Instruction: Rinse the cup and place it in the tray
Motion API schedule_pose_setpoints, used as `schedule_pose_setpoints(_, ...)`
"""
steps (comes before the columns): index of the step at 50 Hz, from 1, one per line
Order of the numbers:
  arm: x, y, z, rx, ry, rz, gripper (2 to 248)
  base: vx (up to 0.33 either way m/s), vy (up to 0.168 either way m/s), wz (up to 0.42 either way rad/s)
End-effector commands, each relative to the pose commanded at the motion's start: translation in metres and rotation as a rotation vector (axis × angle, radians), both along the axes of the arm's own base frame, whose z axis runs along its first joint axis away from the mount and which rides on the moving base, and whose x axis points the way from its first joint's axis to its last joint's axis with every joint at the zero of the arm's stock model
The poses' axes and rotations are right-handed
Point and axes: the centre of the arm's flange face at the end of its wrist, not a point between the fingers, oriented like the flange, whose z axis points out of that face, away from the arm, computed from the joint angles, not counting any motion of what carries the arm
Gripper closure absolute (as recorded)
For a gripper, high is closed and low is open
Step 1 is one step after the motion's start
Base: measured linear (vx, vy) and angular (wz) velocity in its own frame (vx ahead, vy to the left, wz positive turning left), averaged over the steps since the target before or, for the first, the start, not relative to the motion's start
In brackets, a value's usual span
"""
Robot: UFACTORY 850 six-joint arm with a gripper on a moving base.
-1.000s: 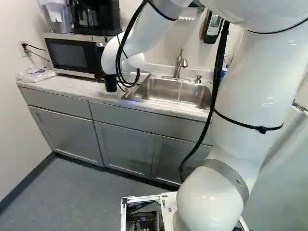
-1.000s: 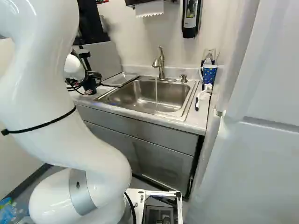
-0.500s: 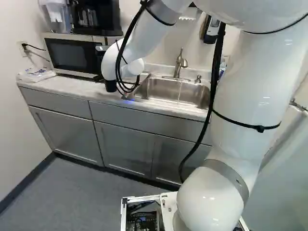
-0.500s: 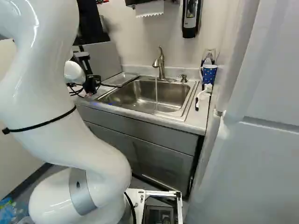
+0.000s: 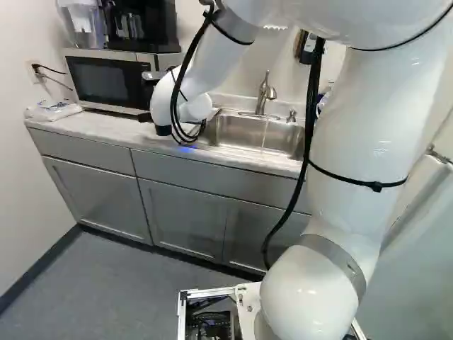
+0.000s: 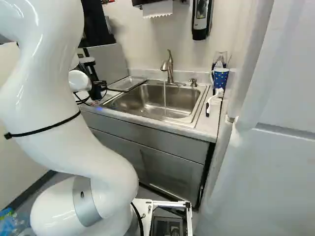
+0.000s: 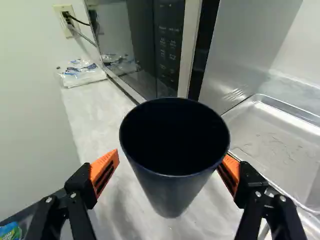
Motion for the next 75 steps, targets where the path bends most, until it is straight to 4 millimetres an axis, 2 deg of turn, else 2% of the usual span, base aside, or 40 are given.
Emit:
schedule_pose_setpoints(50, -0.013, -0.005, 0.004, 0.018, -0.029, 0.005, 3, 0.0, 0.0, 0.0)
schedule_pose_setpoints(51, -0.013, -0.005, 0.004, 0.018, -0.029, 0.005, 23, 0.0, 0.0, 0.0)
schedule_pose_setpoints(55, -0.013, -0.005, 0.004, 0.018, -0.029, 0.005, 23, 0.0, 0.0, 0.0)
schedule_pose_setpoints(56, -0.013, -0.005, 0.004, 0.018, -0.029, 0.005, 62, 0.0, 0.0, 0.0)
schedule_pose_setpoints(61, -0.013, -0.005, 0.004, 0.018, -0.029, 0.005, 62, 0.0, 0.0, 0.0)
schedule_pose_setpoints(62, -0.013, -0.005, 0.004, 0.018, -0.029, 0.005, 101, 0.0, 0.0, 0.0)
schedule_pose_setpoints(66, -0.013, -0.005, 0.004, 0.018, -0.029, 0.005, 101, 0.0, 0.0, 0.0)
schedule_pose_setpoints(67, -0.013, -0.005, 0.004, 0.018, -0.029, 0.005, 124, 0.0, 0.0, 0.0)
schedule_pose_setpoints(75, -0.013, -0.005, 0.005, 0.02, -0.031, 0.005, 125, 0.0, 0.0, 0.0)
